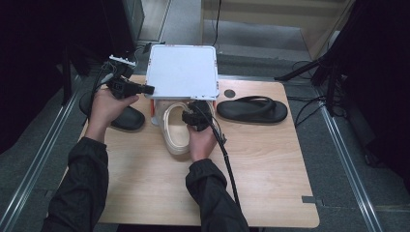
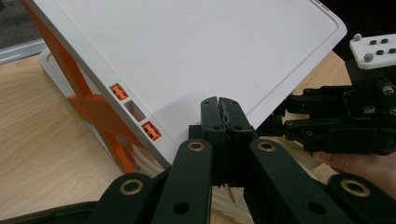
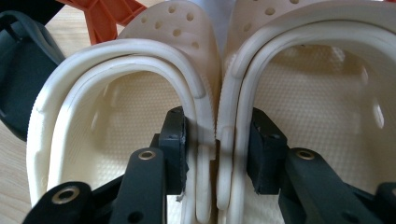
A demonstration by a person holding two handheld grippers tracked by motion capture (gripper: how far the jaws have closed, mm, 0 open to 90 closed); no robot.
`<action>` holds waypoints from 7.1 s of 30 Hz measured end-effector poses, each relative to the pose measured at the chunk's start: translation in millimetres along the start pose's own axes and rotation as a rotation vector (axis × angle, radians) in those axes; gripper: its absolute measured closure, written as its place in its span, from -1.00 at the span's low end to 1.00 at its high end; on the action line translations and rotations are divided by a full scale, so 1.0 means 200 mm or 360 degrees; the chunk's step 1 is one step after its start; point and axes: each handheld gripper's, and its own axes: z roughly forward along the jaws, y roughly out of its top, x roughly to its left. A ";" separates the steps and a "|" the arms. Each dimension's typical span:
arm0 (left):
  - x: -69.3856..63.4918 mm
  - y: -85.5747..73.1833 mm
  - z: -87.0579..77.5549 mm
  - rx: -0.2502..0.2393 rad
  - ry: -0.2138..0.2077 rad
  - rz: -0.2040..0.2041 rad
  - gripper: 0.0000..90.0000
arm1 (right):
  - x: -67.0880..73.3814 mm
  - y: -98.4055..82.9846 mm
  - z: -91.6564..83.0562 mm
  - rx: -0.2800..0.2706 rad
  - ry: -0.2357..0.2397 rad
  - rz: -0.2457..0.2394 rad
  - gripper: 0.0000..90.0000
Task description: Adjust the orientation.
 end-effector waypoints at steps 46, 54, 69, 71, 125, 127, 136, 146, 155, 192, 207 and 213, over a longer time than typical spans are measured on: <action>-0.01 0.00 0.00 0.0002 0.0018 -0.0004 1.00 | 0.02 -0.51 -0.42 0.0114 0.0542 -0.0166 1.00; -0.01 0.00 0.00 0.0004 0.0017 0.0006 1.00 | 0.03 -0.57 -0.35 0.0198 0.0524 -0.0197 1.00; -0.01 0.00 0.00 -0.0001 0.0022 0.0007 1.00 | 0.07 -0.48 -0.30 0.0172 0.0484 -0.0213 1.00; -0.02 0.00 0.00 -0.0001 0.0024 0.0005 1.00 | 0.08 -0.46 -0.29 0.0175 0.0476 -0.0203 1.00; -0.02 0.00 0.01 -0.0017 0.0017 -0.0002 1.00 | 0.23 -0.11 0.10 0.0118 0.0380 -0.0152 1.00; -0.02 0.00 0.01 -0.0016 0.0018 -0.0002 1.00 | 0.23 -0.12 0.05 0.0106 0.0401 -0.0175 1.00; -0.03 0.00 0.01 -0.0015 0.0022 -0.0001 0.99 | 0.15 -0.21 -0.15 0.0071 0.0488 -0.0176 1.00; -0.02 0.00 0.01 -0.0018 0.0010 -0.0008 0.99 | -0.03 -0.36 -0.30 0.0108 0.0445 -0.0160 1.00; -0.02 0.00 0.01 -0.0017 0.0014 -0.0012 0.99 | -0.18 -0.46 -0.41 0.0125 0.0379 -0.0133 1.00; -0.02 0.00 0.01 -0.0021 0.0014 -0.0008 0.98 | -0.31 -0.25 -0.22 0.0206 0.0237 -0.0124 1.00; -0.02 0.00 0.01 -0.0017 0.0019 -0.0025 0.98 | -0.26 -0.14 -0.06 0.0208 0.0194 -0.0084 1.00; -0.02 0.00 0.01 -0.0017 0.0017 -0.0029 0.99 | -0.27 -0.14 -0.04 0.0194 0.0224 -0.0035 0.97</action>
